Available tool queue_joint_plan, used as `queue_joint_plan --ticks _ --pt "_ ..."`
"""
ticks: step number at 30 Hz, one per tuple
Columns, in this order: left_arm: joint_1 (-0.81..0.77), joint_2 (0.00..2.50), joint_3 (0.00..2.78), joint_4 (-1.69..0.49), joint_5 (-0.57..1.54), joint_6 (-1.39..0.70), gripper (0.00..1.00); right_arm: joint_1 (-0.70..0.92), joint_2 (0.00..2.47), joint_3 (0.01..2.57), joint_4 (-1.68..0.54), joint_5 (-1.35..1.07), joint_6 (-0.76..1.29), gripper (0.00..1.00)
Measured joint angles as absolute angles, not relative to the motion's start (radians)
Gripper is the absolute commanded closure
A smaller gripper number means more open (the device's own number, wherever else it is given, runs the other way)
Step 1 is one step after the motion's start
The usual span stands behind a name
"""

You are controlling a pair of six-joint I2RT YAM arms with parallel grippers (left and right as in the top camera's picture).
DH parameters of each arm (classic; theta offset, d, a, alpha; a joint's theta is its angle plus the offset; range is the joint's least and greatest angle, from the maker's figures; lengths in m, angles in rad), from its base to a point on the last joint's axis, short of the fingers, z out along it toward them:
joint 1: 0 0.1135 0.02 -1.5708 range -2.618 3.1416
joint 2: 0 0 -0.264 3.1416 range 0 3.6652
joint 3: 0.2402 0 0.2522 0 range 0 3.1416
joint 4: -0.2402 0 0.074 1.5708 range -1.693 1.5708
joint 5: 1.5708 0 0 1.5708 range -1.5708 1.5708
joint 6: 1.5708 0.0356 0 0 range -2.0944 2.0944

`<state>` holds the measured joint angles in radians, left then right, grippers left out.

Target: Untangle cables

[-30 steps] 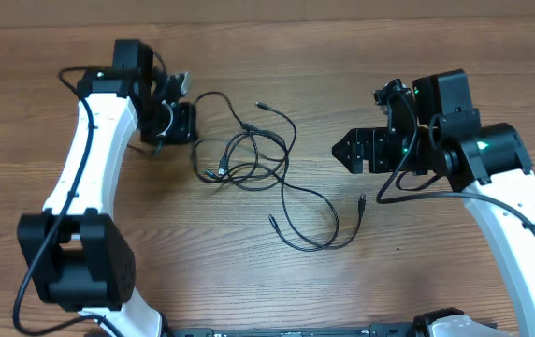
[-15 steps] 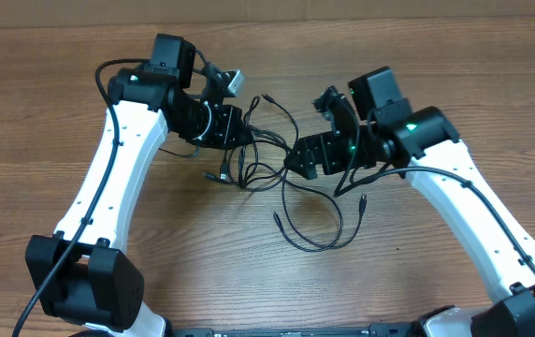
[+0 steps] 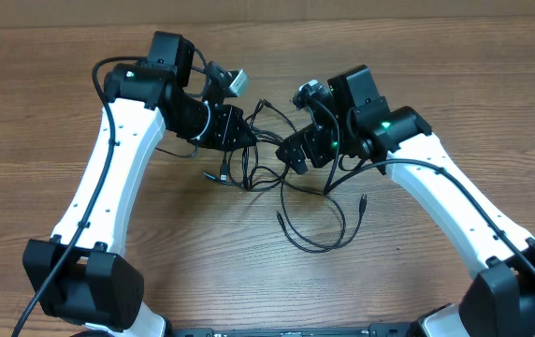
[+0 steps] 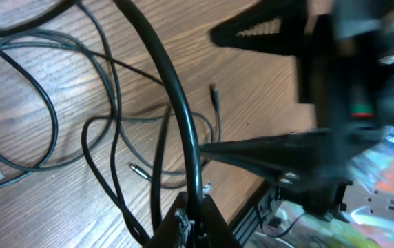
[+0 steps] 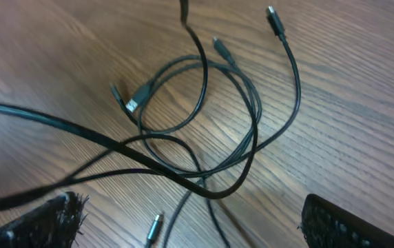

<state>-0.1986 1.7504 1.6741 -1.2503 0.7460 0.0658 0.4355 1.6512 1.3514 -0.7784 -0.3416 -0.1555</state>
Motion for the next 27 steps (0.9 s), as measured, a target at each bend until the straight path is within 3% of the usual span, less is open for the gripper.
queue_joint_plan --ticks 11,17,27 --pt "-0.199 1.75 1.75 -1.286 0.749 0.082 0.96 0.435 1.716 1.348 -0.706 -0.482 -0.244 0.01" --pt "-0.199 1.75 1.75 -1.287 0.749 0.082 0.96 0.435 1.718 1.348 -0.67 -0.519 -0.232 0.28" --pt "-0.199 1.75 1.758 -1.287 0.76 0.082 0.96 0.435 1.718 1.348 -0.666 -0.528 -0.232 0.28"
